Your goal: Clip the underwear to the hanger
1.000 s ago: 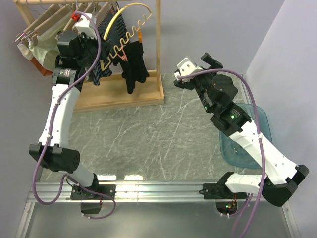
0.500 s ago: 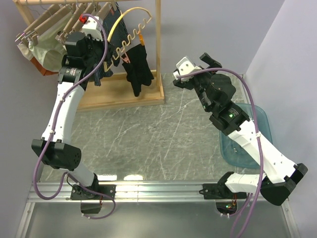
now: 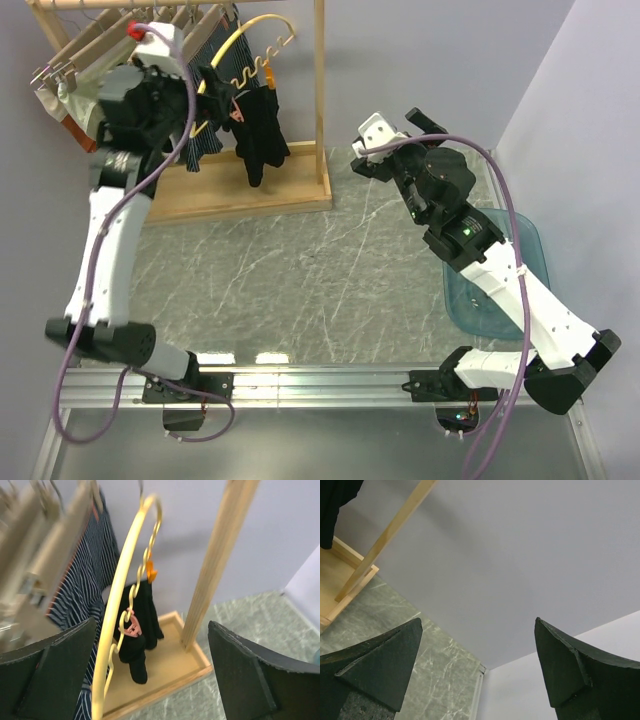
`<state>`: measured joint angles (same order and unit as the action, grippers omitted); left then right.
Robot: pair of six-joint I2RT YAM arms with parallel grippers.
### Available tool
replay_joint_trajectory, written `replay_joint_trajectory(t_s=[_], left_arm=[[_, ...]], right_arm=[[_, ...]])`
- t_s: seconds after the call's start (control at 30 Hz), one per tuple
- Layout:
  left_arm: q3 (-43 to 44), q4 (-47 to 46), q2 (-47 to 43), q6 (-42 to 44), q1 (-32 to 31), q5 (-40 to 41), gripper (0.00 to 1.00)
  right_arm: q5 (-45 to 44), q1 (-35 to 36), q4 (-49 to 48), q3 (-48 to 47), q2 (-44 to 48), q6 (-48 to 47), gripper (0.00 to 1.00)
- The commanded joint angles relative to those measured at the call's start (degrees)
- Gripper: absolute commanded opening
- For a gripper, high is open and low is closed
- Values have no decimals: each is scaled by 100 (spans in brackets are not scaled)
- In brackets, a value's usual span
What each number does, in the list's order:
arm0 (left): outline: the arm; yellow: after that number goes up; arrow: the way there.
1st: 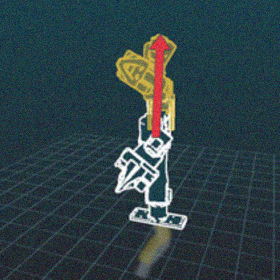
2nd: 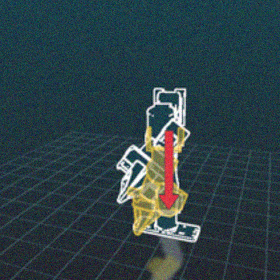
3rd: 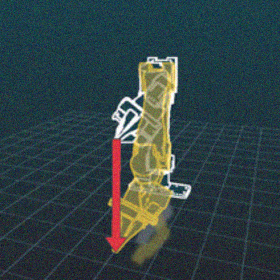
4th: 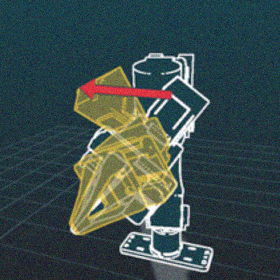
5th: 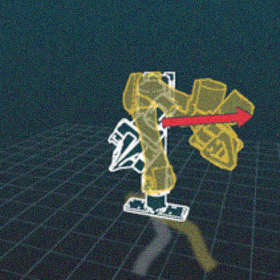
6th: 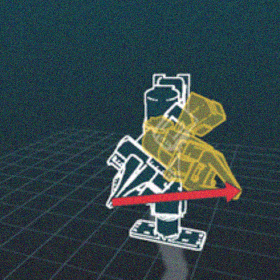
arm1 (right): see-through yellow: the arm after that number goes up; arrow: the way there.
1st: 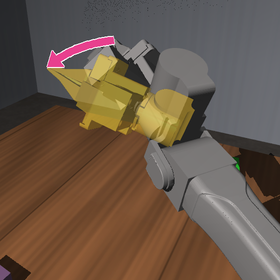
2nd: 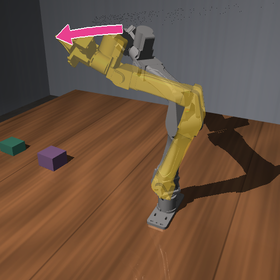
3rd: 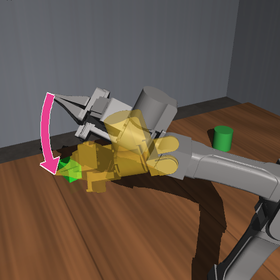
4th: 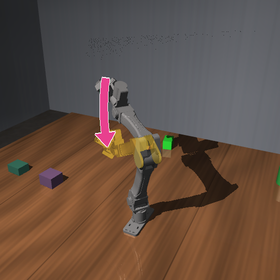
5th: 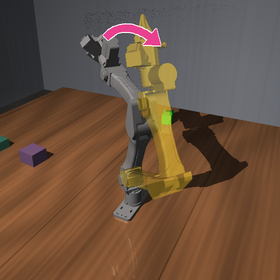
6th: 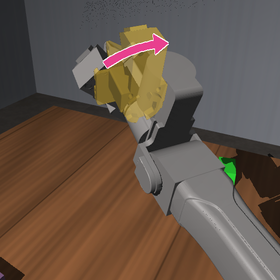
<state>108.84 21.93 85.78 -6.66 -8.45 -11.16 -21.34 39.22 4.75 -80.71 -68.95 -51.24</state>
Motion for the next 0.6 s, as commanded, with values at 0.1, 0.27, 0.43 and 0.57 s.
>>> replay_joint_trajectory(t_s=[0.1,0.27,0.43,0.57], left_arm=[[-99,293,-1115,199,-17,-744,99],[-660,1733,-1353,586,-17,-1441,99],[-1820,2026,-1625,771,-25,-1723,99],[-2726,1920,-1591,701,-25,-1365,99]], right_arm=[[51,-134,367,-305,48,448,100],[296,-563,1237,-235,206,1326,100],[894,-1345,2396,-235,162,2607,100],[1930,-2075,3223,36,-92,3453,100]])
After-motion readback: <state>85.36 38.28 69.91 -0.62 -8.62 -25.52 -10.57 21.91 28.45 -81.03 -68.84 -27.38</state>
